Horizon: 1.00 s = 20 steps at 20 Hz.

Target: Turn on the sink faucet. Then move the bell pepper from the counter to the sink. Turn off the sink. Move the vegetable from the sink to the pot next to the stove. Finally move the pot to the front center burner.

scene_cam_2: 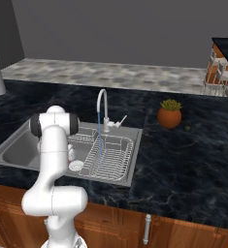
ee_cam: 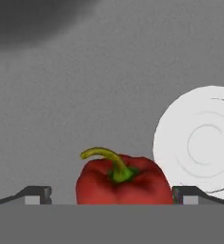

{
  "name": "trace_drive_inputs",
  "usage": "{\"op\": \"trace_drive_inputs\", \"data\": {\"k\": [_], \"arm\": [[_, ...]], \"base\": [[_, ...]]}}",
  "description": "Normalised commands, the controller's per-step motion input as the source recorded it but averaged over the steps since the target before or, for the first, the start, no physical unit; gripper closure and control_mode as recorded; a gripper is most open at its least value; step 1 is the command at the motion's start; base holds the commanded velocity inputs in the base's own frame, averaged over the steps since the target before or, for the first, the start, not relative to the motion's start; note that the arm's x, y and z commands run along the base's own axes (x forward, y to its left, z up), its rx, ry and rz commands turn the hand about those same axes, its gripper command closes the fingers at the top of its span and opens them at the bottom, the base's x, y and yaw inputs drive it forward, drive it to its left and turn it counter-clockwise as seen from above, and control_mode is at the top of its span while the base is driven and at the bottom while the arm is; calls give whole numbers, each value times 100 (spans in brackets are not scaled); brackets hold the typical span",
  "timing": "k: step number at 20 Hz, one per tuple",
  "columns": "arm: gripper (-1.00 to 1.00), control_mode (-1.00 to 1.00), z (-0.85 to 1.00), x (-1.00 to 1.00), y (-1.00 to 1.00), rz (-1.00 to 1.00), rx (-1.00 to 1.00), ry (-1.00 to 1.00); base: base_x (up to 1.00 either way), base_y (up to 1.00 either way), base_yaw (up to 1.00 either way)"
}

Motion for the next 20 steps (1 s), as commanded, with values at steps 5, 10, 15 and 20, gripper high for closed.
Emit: {"op": "trace_drive_inputs", "data": {"k": [5, 10, 15, 20], "arm": [[-100, -100, -31, 0, 6, -2, 2, -3], [-100, -100, -3, 0, -12, -3, 0, -11], [-100, -100, 45, -11, 0, -3, -1, -14], [-100, -100, 59, -37, 0, -5, 0, -13]], "base": [[0, 0, 0], [0, 0, 0], [0, 0, 0], [0, 0, 0]]}}
